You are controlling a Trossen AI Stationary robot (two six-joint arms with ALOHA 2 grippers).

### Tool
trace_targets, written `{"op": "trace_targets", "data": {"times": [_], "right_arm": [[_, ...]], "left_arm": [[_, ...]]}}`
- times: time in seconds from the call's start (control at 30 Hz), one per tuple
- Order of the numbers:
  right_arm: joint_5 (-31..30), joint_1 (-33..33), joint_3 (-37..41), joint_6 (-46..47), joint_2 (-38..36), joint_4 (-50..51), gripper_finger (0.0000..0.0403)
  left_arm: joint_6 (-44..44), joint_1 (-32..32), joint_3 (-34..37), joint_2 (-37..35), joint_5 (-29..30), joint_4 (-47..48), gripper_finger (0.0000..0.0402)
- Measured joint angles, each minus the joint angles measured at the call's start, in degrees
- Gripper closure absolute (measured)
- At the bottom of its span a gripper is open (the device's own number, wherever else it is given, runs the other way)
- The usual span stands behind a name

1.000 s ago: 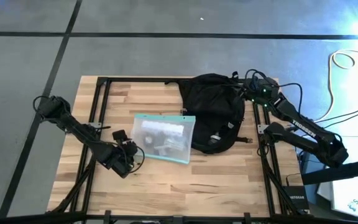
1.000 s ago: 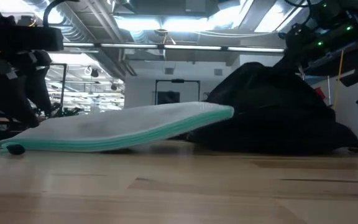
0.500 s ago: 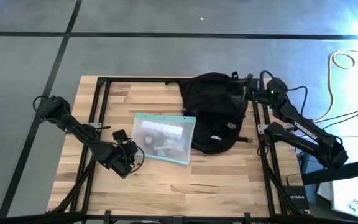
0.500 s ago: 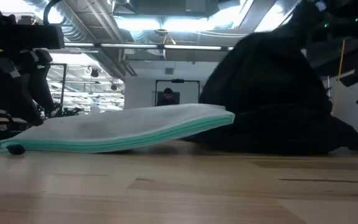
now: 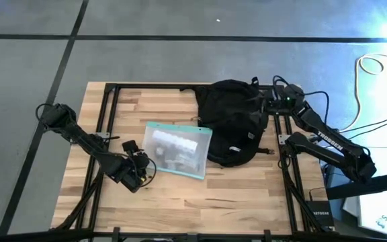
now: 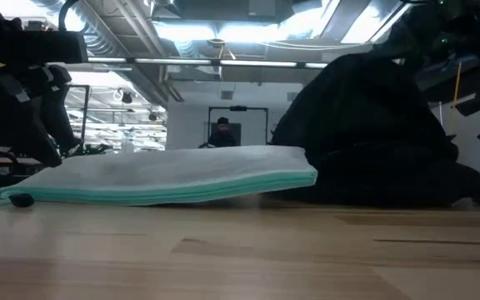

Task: Unpack backpack
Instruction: Open the transparent zipper bag

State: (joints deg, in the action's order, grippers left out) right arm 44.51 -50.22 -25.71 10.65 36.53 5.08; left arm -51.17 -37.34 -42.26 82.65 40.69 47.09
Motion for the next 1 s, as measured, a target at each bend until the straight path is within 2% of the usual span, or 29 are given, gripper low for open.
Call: {"op": "trace_targets", "data": {"times": [0.1,0.2,0.3,0.4,0.47,0.6,0.73,0.87,1.0], "right_arm": [[5.23,0.0,-0.02,2.47,0.0,-1.38,0.0063],[6.11,0.0,-0.02,5.12,-0.22,-6.44,0.0063],[9.62,-0.02,-0.02,7.5,-0.2,-12.23,0.0063],[9.93,1.21,-0.05,8.66,-0.2,-16.18,0.0063],[7.76,4.88,-0.07,6.85,0.15,-15.84,0.0063],[-5.8,17.71,-0.04,-0.08,1.34,-15.91,0.0073],[-15.91,33.26,-0.04,-8.65,5.49,-17.92,0.01],[-25.03,47.14,-0.81,-17.22,12.65,-18.86,0.0122],[-33.36,56.69,-4.56,-23.78,22.28,-18.6,0.0141]], "left_arm": [[-0.79,0.0,0.0,0.0,0.3,0.02,0.0107],[-0.92,0.0,0.0,0.0,0.63,0.0,0.0107],[-1.29,0.0,0.0,0.0,0.91,-0.02,0.0107],[-1.58,0.0,0.0,0.0,1.74,-0.35,0.0107],[-1.57,0.0,0.0,0.0,2.48,-0.67,0.0107],[-1.41,0.0,0.0,0.0,3.43,-1.2,0.0107],[-2.44,0.0,0.0,0.0,3.43,-1.27,0.0107],[-2.77,0.0,0.0,0.0,3.45,-1.5,0.0107],[-3.01,0.0,0.0,0.0,3.4,-2.27,0.0107]]}}
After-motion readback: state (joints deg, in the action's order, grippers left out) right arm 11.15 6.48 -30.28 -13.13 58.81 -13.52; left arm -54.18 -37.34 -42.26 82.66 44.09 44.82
